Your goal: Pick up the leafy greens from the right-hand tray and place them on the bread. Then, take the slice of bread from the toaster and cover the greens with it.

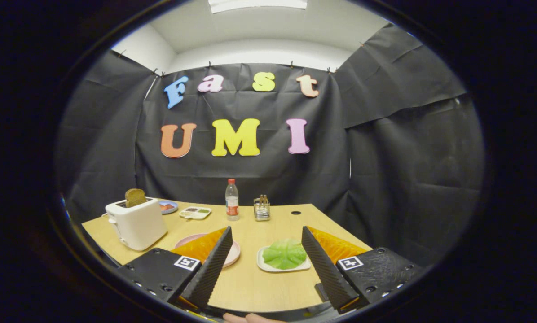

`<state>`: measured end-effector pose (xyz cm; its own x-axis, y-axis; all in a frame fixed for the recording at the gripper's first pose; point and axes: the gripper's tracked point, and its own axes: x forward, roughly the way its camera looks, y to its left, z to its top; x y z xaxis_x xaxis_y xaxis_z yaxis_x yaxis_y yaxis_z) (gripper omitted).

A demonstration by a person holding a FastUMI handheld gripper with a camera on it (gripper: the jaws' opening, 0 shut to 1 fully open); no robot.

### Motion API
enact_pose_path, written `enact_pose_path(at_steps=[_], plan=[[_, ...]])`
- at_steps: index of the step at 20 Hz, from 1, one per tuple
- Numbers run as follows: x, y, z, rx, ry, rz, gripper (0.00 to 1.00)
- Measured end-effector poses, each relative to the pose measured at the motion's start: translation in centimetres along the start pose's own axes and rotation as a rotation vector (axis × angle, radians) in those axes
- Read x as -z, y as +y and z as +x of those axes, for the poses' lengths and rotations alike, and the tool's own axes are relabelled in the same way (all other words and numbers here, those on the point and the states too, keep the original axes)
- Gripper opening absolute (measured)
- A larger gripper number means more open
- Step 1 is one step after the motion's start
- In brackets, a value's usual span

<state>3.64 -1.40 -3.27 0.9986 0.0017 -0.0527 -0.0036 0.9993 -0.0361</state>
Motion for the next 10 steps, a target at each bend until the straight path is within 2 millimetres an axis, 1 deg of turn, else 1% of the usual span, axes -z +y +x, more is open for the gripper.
enact_pose_path(at_steps=[3,6,8,10], plan=[[-0.8,-1.3,2.4,0.025,-0.008,-0.031,0.95],[-1.2,-2.0,5.5,0.031,0.003,-0.053,0.95],[-0.7,-2.5,8.3,0.029,0.03,-0.059,0.95],[0.6,-3.4,10.9,0.043,0.08,-0.063,0.95]])
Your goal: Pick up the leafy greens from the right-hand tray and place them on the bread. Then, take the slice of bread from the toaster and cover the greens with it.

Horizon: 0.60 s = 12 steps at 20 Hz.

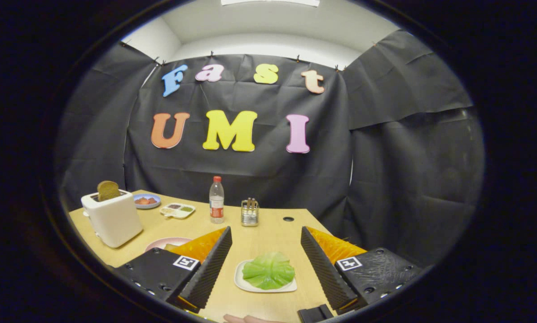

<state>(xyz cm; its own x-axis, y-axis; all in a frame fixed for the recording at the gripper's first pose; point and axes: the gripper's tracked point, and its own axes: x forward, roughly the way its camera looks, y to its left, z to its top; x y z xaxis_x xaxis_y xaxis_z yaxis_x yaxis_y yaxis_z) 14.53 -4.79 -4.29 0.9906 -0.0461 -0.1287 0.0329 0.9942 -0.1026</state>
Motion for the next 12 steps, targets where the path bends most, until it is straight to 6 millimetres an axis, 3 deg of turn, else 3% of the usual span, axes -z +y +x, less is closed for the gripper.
enact_pose_path(at_steps=[7,12], plan=[[5.4,-1.5,10.3,0.004,0.208,0.002,0.94],[10.7,-2.1,15.1,0.002,0.352,0.044,0.93]])
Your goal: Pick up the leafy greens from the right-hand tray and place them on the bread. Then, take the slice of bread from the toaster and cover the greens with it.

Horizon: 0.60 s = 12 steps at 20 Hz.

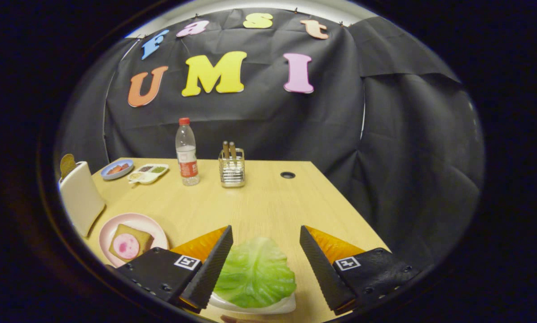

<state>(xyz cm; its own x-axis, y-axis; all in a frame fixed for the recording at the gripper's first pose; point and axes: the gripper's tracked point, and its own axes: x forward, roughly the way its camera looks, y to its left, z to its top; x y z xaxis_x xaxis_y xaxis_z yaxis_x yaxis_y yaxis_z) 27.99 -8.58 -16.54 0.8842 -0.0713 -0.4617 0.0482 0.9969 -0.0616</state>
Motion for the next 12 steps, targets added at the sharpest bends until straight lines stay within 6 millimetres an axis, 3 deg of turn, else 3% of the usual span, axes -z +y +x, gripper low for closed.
enact_pose_path(at_steps=[4,6,11,12], plan=[[3.2,0.0,3.2,0.001,0.112,-0.014,0.93],[4.0,-0.1,3.9,0.005,0.141,-0.018,0.88],[4.2,0.0,4.3,-0.011,0.136,-0.009,0.68],[4.2,-0.2,4.2,-0.005,0.134,-0.012,0.58]])
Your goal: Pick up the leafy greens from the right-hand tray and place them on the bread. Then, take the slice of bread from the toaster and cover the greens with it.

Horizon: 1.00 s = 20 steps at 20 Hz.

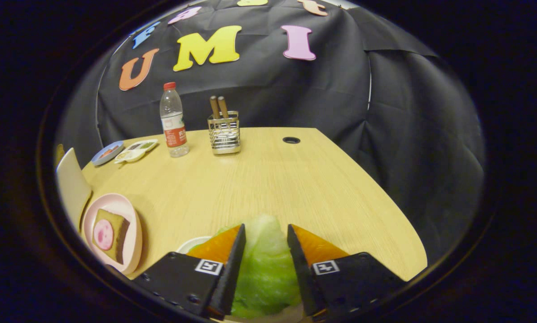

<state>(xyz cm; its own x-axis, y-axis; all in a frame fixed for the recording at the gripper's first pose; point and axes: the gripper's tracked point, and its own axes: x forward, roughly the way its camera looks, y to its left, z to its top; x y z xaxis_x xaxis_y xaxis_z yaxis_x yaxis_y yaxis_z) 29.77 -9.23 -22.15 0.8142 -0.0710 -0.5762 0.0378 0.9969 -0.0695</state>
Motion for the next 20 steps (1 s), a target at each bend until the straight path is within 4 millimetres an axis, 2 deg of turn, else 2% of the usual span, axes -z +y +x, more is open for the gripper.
enact_pose_path(at_steps=[3,5,7,8,9,15,20], plan=[[0.2,-0.4,-0.2,0.015,0.007,-0.011,0.3],[-0.1,-0.5,-0.6,0.022,-0.003,-0.013,0.17],[-0.7,-1.0,-1.3,0.044,-0.035,-0.033,0.17],[-0.9,-1.9,-1.5,0.088,-0.042,-0.037,0.16],[-1.1,-2.2,-1.8,0.093,-0.041,-0.037,0.01],[-3.1,-1.6,-6.1,0.069,-0.122,-0.067,0.01],[-5.1,0.3,-10.6,0.067,-0.179,-0.117,0.01]])
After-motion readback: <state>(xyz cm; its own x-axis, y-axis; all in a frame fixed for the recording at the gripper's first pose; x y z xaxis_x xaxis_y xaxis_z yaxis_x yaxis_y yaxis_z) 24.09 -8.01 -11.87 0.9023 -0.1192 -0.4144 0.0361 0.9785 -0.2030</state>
